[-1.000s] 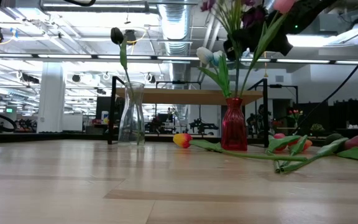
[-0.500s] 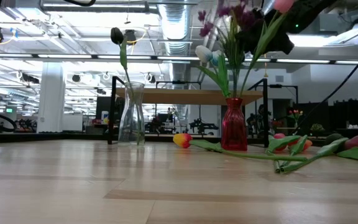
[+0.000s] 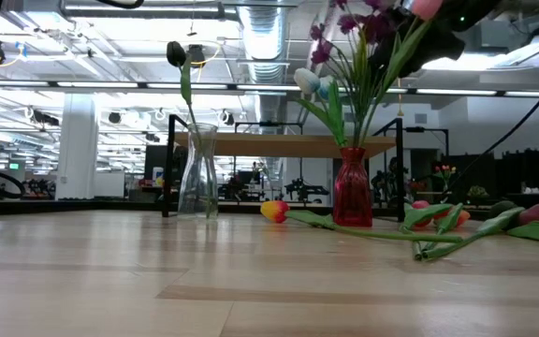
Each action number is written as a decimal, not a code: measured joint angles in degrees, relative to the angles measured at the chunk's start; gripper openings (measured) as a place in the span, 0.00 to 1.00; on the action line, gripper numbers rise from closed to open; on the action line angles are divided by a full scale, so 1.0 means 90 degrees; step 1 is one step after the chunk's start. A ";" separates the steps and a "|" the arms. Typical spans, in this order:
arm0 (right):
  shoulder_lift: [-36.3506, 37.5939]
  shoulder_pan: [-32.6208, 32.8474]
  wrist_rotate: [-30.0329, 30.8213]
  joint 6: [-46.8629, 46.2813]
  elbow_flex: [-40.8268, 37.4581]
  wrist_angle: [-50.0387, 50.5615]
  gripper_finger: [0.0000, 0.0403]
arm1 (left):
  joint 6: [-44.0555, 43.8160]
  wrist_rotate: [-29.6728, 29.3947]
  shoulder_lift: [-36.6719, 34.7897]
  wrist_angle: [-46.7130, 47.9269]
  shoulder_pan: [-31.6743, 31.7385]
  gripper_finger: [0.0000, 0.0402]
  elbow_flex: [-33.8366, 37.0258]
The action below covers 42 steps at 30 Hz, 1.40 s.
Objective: Pick and place flowers into a vace then onto a shelf
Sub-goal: Put the violet flowers into the red vase
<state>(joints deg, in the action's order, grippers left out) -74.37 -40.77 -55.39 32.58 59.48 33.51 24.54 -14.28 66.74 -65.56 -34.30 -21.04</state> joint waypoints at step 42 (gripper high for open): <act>-0.0015 0.0807 0.2736 -0.0967 0.2614 0.4137 0.63 | -0.0684 0.0019 0.0000 0.0061 0.0000 0.56 0.0000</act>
<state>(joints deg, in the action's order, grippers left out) -74.50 -33.51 -30.76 23.88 83.01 70.74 18.39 -14.11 66.74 -65.01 -34.30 -21.04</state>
